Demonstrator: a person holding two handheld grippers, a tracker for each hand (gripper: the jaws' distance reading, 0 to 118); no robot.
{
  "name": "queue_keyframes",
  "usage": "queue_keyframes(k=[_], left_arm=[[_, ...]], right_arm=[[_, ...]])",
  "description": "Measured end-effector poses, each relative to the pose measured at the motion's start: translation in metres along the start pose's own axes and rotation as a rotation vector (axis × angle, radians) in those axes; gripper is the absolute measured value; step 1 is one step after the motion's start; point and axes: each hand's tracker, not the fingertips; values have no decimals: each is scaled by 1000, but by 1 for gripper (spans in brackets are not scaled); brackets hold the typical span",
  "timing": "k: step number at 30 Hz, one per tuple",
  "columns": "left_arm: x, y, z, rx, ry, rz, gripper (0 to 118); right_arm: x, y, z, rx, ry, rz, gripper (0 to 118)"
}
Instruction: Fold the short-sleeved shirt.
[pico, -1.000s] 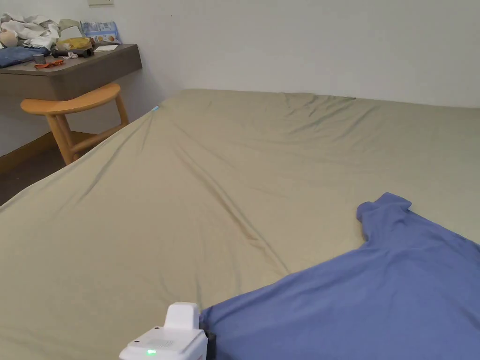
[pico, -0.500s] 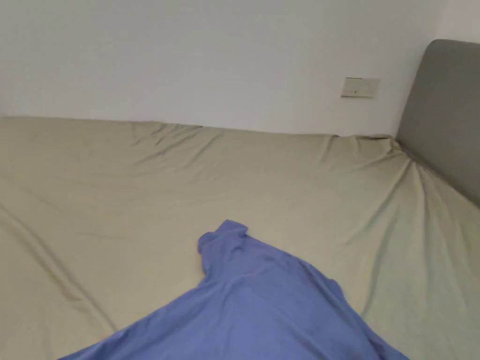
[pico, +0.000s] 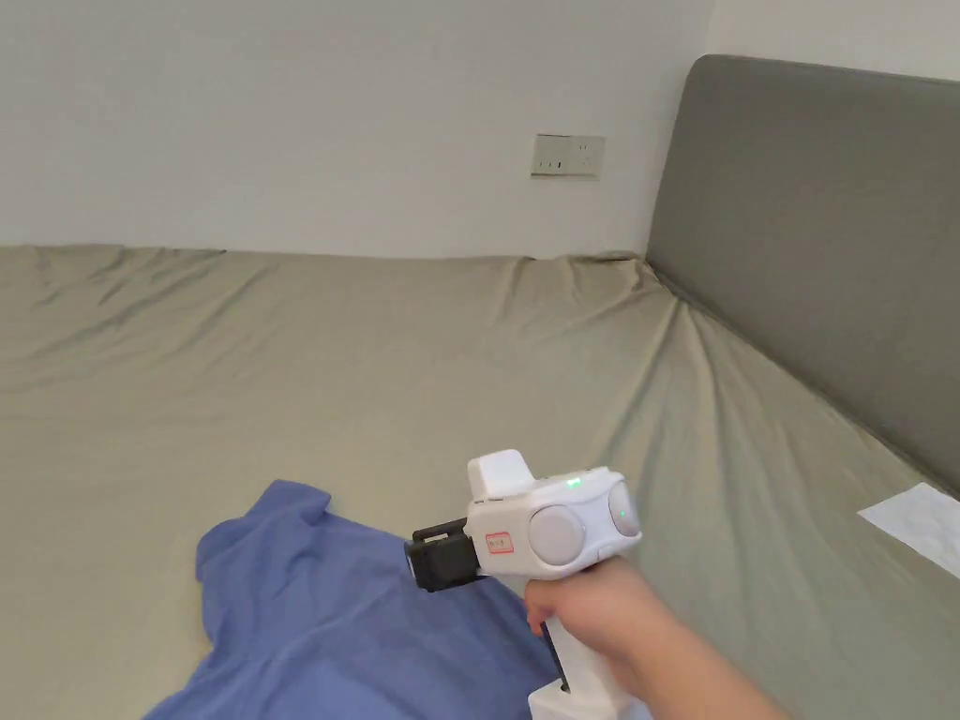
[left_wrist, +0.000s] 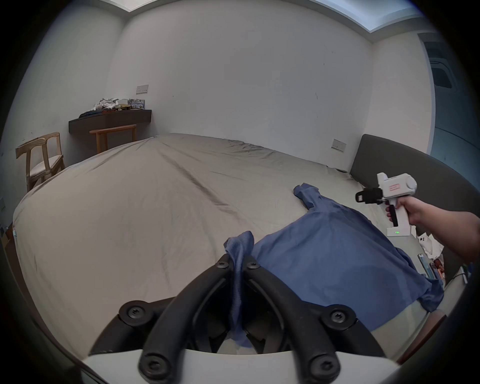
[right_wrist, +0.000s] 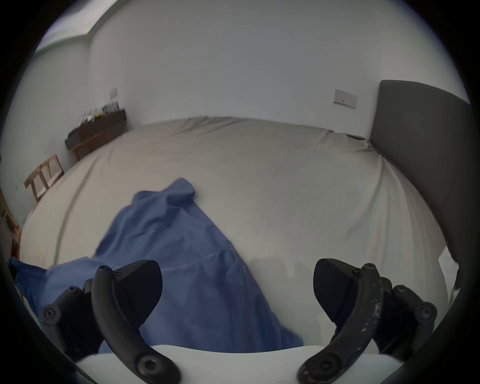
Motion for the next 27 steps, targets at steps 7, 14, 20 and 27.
queue_keyframes(k=[7, 14, 20, 27], left_arm=[[4, -5, -18, -46, -92, 36, 4], [11, -5, -13, -50, -67, 9, 4], [15, 29, 13, 38, -60, -41, 4], [-3, 120, 57, 215, -77, 15, 4]], right_arm=[[9, -10, -38, -84, 109, -48, 44], [1, -11, 6, -101, 112, -36, 4], [-9, -4, 134, 186, 40, 9, 4], [-34, -24, 324, 452, -57, 80, 4]])
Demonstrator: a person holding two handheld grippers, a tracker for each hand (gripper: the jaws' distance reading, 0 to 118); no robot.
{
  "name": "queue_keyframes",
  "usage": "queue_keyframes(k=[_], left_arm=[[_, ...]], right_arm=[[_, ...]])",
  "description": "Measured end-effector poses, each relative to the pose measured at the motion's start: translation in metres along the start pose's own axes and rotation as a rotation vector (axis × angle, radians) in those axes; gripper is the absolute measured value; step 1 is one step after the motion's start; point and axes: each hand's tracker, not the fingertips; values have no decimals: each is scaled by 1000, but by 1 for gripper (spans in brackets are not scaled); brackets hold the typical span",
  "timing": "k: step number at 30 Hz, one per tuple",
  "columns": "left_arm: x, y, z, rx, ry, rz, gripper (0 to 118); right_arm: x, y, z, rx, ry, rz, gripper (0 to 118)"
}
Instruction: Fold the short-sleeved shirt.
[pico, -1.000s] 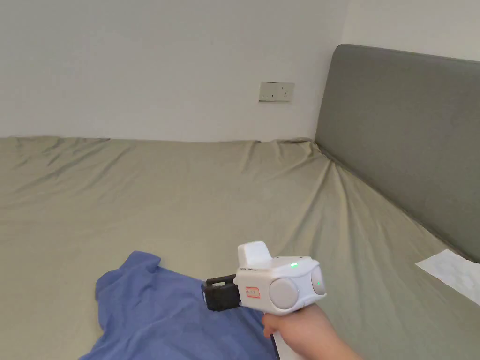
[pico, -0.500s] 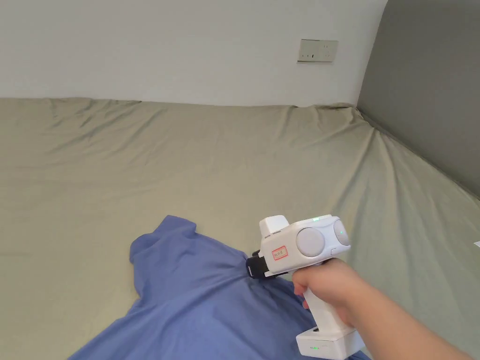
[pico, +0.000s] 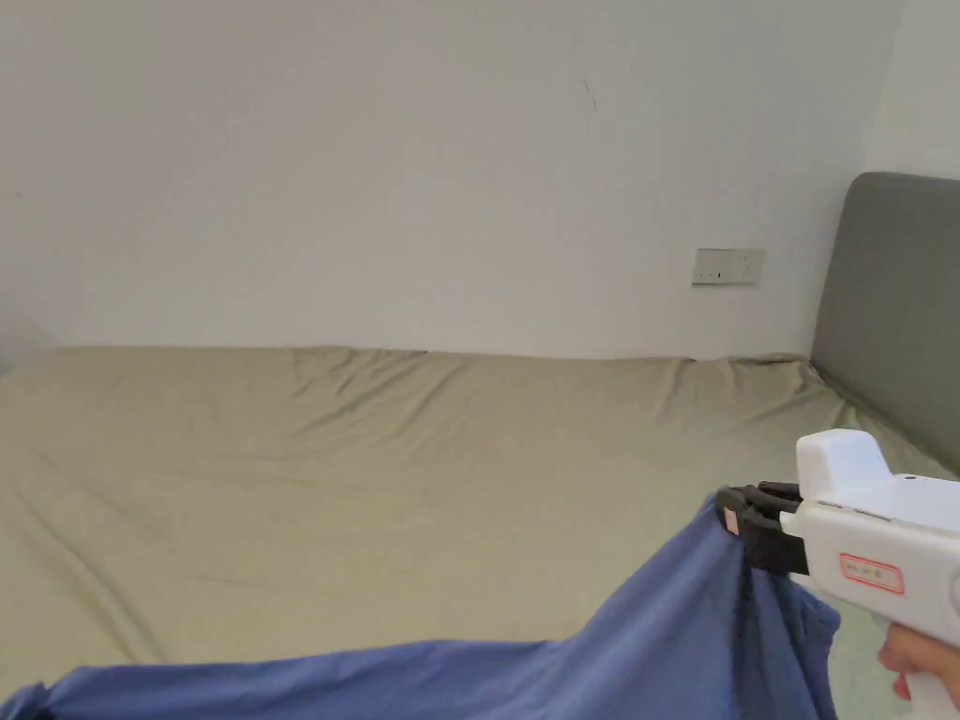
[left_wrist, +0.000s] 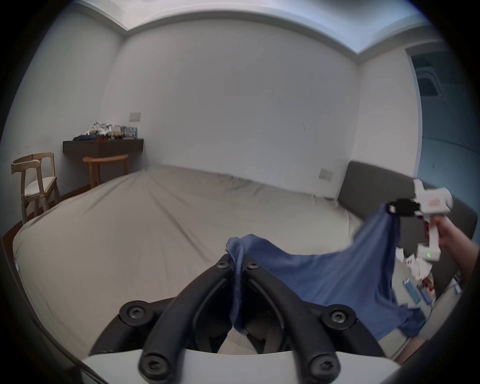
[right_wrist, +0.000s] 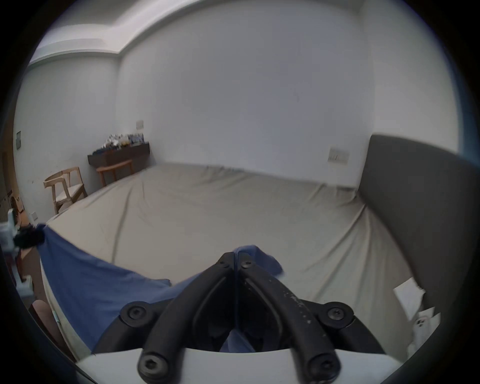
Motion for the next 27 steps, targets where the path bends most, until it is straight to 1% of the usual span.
queue_keyframes(k=[1, 4, 6, 8, 9, 12, 13, 16, 19, 22, 25, 27], left_arm=[[-2, 13, 2, 21, -7, 17, 4], [-2, 57, 16, 92, -9, 21, 3], [-2, 90, 27, 133, -16, 26, 3], [-2, 119, 38, 170, -23, 24, 3], [6, 132, 45, 195, -16, 3, 3], [13, 170, 58, 236, -28, -29, 3], [17, 180, 61, 245, -28, -39, 3], [22, 214, 66, 283, -20, -59, 3], [25, 246, 58, 298, -18, -48, 3], [31, 276, 31, 302, 15, -82, 3], [36, 302, -4, 293, 34, -99, 3], [40, 320, -31, 279, 48, -125, 3]], right_arm=[[0, 7, 22, 27, -17, 11, 4], [5, 29, 90, 130, -70, -11, 4], [6, 47, 130, 167, -92, -5, 4], [9, 62, 160, 217, -142, 16, 4], [10, 69, 172, 237, -160, 14, 4], [16, 94, 197, 283, -187, -21, 4], [17, 101, 201, 290, -187, -21, 4], [19, 126, 207, 343, -214, -8, 4], [27, 153, 198, 368, -205, -37, 4], [33, 182, 167, 375, -235, -14, 4], [38, 208, 129, 375, -247, -14, 4], [46, 223, 105, 396, -294, 19, 4]])
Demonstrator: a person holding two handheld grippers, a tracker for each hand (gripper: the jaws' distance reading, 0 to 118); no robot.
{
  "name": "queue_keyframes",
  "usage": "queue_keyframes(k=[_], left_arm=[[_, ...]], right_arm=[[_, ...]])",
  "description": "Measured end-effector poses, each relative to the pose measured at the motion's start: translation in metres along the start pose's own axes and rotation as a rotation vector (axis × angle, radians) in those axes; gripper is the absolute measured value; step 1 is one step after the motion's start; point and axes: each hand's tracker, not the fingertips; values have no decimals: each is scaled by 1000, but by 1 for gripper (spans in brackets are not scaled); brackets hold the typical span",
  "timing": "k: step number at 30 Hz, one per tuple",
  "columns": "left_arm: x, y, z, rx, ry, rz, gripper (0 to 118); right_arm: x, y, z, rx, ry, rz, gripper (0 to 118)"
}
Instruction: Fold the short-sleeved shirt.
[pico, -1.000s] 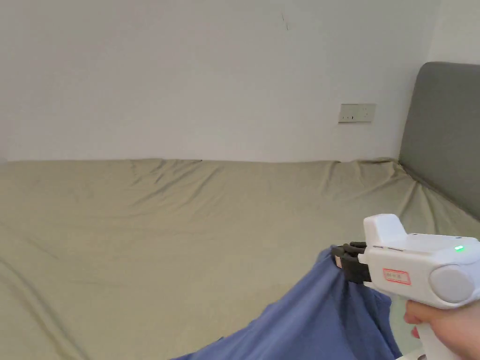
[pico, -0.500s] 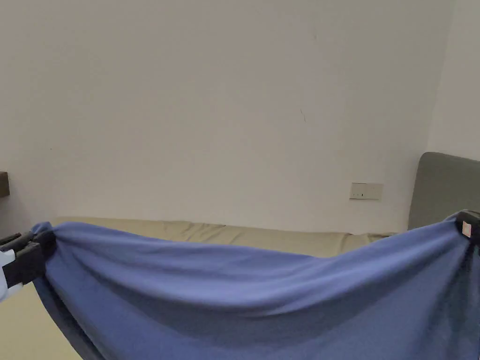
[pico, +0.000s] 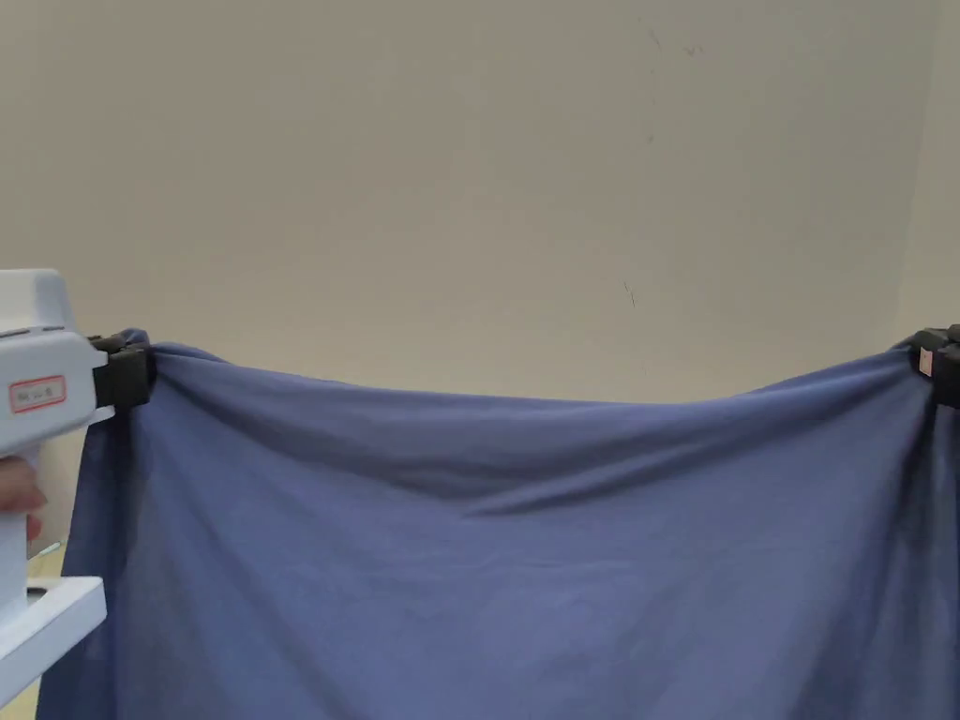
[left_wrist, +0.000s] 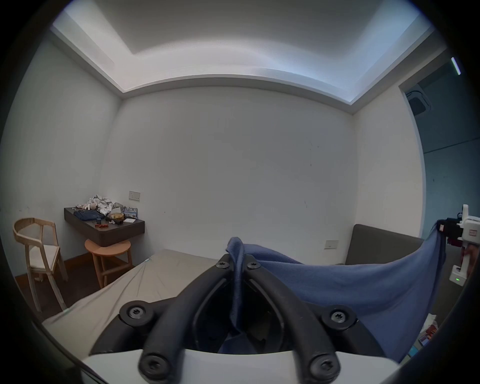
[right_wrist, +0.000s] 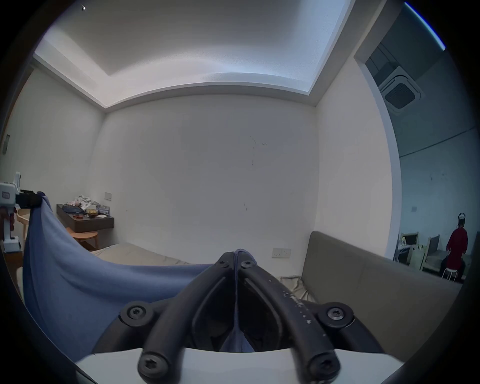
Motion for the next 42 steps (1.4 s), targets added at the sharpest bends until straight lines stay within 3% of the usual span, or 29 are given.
queue_keyframes(k=[3, 12, 17, 20, 22, 25, 30, 34, 42], left_arm=[[7, 20, -43, 17, 47, -87, 3], [8, 44, -130, 67, 104, -27, 3], [7, 7, -151, 57, 113, -13, 3], [4, -36, -158, -38, 107, -5, 3], [1, -65, -159, -75, 96, 15, 3], [-1, -111, -150, -132, 89, -1, 3], [-3, -193, -104, -226, 57, -9, 3], [-5, -245, -50, -309, 32, -58, 3], [-27, -315, 66, -431, 27, 17, 3]], right_arm=[[0, 10, -44, 48, -19, -57, 4], [1, 46, -134, 150, -51, -117, 4], [-3, 16, -151, 143, -34, -90, 4], [-4, -29, -153, 87, -20, -78, 4], [-4, -56, -148, 51, -4, -104, 4], [-11, -103, -127, 18, 30, -58, 4], [-19, -181, -70, -108, 86, -152, 4], [-27, -230, -2, -178, 133, -122, 4], [-29, -295, 142, -336, 204, -128, 4]])
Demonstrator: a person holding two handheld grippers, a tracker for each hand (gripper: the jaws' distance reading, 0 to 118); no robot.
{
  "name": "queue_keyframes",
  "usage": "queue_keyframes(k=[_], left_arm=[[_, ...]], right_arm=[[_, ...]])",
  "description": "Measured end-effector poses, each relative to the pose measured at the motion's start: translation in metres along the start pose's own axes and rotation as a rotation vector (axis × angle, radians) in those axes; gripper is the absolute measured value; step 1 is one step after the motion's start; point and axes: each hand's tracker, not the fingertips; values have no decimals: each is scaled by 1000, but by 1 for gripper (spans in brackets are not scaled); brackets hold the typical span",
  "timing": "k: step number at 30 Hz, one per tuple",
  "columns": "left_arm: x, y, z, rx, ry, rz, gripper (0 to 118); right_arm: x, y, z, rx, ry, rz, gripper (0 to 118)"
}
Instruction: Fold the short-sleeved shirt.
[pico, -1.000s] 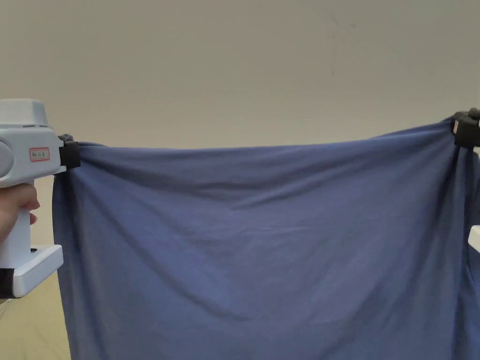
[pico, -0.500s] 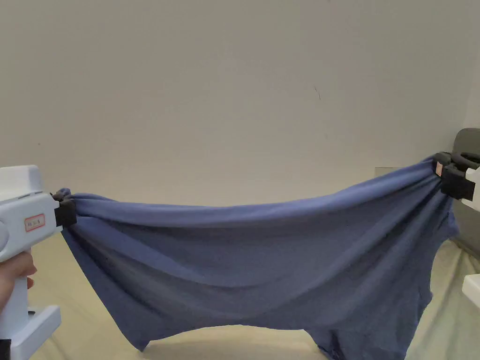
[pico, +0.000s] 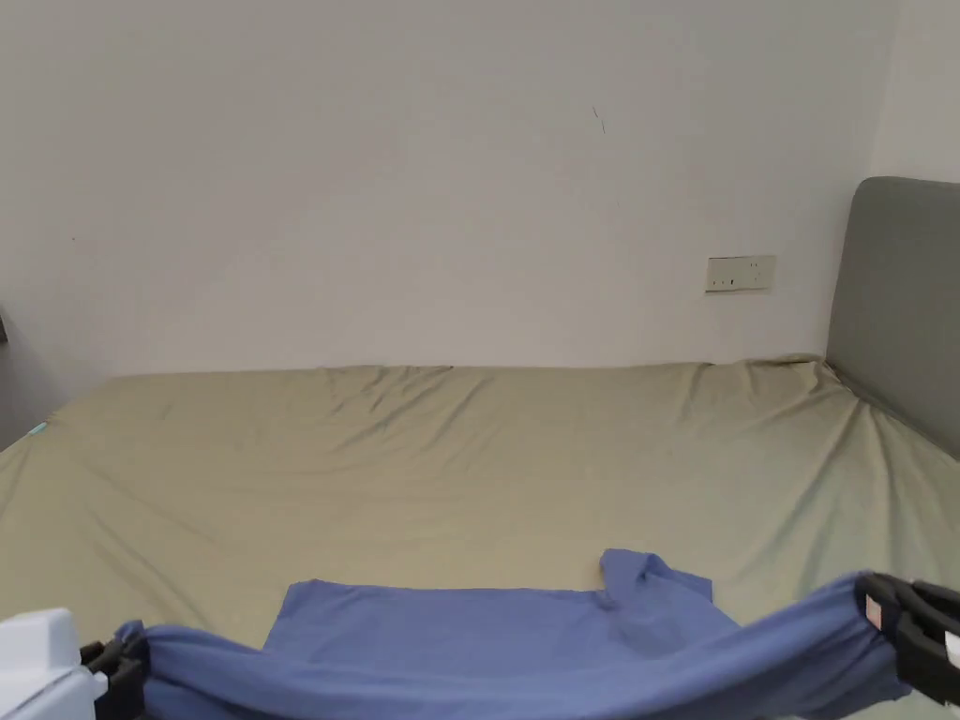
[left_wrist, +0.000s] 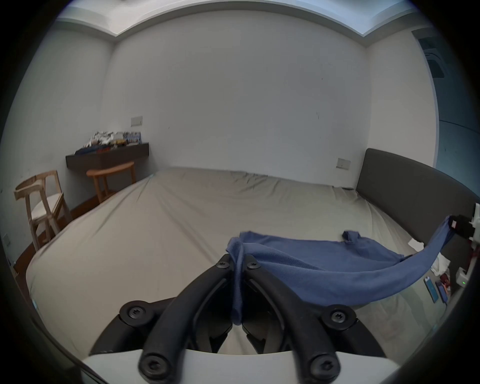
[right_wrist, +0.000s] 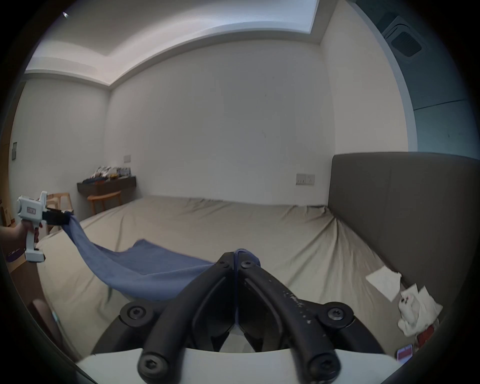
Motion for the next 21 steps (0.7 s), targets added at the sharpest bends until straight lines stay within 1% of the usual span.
queue_keyframes(k=[1, 3, 6, 9, 12, 14, 15, 16, 17, 19, 21], left_arm=[[-3, -10, 8, -11, 0, 6, 3], [-8, -34, 27, -37, -5, 21, 3], [-12, -68, 51, -68, -8, 12, 3], [-10, -100, 67, -95, -3, -12, 3], [-5, -125, 72, -160, 8, -61, 3], [-2, -137, 72, -187, -6, -84, 3], [1, -144, 71, -211, 8, -117, 3], [4, -149, 71, -239, 13, -126, 3], [5, -154, 68, -269, 10, -118, 3], [4, -162, 61, -321, 7, -107, 3], [2, -169, 54, -347, 22, -117, 4]], right_arm=[[5, -12, 7, -26, 7, -12, 4], [2, -37, 33, -70, 16, -13, 4], [-1, -71, 61, -139, 11, 41, 4], [-3, -101, 78, -210, 19, 7, 4], [-4, -122, 81, -317, 3, 1, 4], [-6, -132, 80, -365, -16, 33, 4], [-7, -137, 77, -422, -5, 36, 4], [-8, -141, 75, -448, -18, 32, 4], [-11, -145, 74, -466, -14, 40, 4], [-15, -151, 71, -477, -34, 90, 4], [-14, -158, 66, -505, -45, 87, 4]])
